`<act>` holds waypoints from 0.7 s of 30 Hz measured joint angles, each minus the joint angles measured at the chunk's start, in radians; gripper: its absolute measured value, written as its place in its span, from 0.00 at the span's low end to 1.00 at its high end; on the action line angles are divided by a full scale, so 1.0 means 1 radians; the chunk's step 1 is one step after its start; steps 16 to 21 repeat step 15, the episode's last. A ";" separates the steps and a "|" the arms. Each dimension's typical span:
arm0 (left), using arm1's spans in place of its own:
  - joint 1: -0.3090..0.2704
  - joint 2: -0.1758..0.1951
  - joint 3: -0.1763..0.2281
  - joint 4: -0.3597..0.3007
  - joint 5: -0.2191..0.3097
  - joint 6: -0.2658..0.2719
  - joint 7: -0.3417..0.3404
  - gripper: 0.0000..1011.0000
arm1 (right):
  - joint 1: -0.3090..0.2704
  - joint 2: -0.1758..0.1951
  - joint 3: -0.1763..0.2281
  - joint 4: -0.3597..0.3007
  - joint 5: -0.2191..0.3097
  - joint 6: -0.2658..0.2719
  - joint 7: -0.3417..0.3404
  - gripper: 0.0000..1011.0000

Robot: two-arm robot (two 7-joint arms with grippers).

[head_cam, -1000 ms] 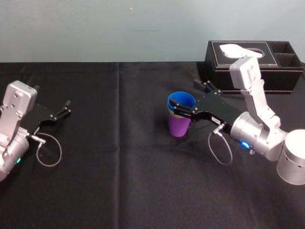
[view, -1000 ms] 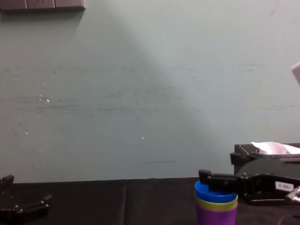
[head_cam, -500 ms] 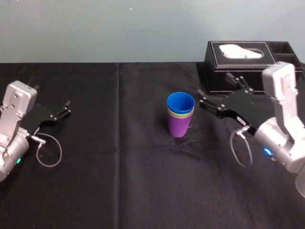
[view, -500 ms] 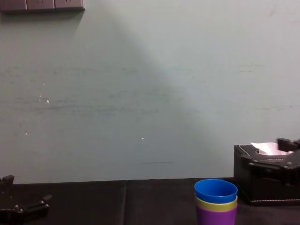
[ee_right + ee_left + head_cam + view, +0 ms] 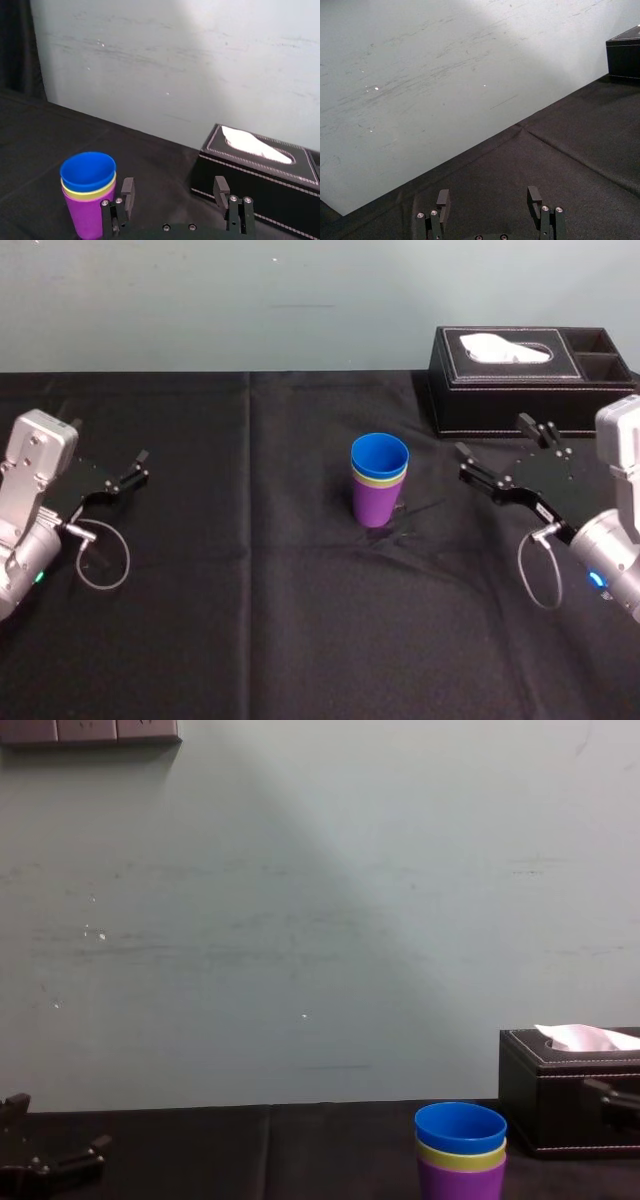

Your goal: Stack the three plastic cups sequentially using one hand.

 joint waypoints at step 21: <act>0.000 0.000 0.000 0.000 0.000 0.000 0.000 1.00 | -0.002 -0.001 0.001 0.001 0.003 0.001 0.003 0.99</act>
